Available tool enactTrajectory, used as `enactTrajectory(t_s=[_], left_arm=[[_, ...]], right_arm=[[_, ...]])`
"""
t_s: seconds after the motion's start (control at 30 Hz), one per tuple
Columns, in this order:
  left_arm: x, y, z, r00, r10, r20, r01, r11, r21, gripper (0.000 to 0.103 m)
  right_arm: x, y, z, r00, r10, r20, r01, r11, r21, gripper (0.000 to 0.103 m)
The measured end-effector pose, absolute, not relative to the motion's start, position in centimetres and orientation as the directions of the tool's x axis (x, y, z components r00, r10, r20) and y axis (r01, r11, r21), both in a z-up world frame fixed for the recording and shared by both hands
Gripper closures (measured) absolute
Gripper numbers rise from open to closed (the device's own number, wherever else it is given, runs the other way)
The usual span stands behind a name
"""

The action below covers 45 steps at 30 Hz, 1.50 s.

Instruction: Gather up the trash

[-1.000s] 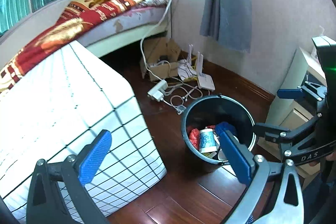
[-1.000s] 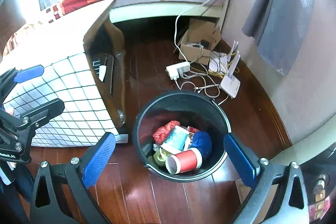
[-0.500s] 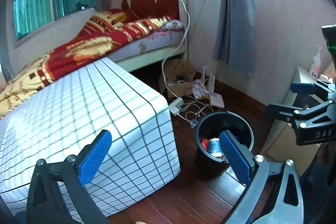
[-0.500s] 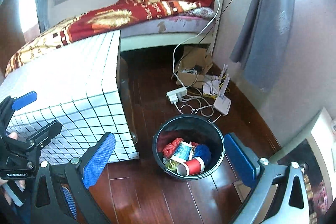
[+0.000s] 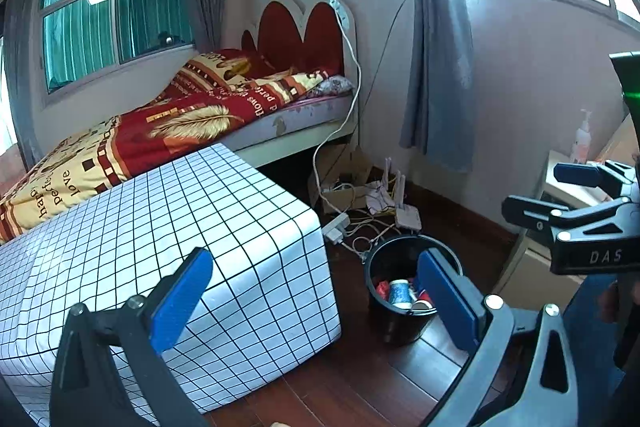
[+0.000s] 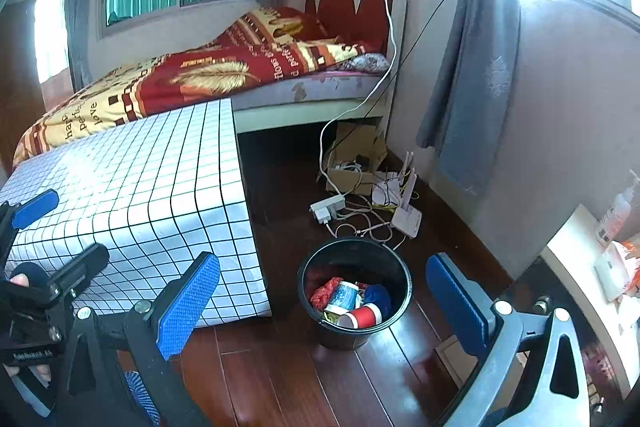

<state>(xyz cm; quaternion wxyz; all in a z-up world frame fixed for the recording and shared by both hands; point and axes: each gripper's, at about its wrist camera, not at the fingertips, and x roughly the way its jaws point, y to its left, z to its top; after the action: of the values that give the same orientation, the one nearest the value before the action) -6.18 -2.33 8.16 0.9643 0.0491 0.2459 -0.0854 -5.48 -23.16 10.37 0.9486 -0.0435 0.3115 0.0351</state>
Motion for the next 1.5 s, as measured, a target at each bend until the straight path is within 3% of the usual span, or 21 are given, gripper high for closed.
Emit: enactTrajectory(t_s=[0.53,1.5], left_arm=[[-6.8,-2.6,10.0,0.888,-0.177,-0.423,0.218,0.975,0.048,0.000],[-6.3,-3.2,10.1,0.875,-0.214,-0.434,0.252,0.967,0.030,0.000]], right_arm=[[-6.8,-23.5,12.7,0.827,0.029,-0.561,-0.089,0.993,-0.081,0.000],[-6.3,-23.6,12.7,0.831,0.034,-0.556,-0.093,0.993,-0.078,0.000]])
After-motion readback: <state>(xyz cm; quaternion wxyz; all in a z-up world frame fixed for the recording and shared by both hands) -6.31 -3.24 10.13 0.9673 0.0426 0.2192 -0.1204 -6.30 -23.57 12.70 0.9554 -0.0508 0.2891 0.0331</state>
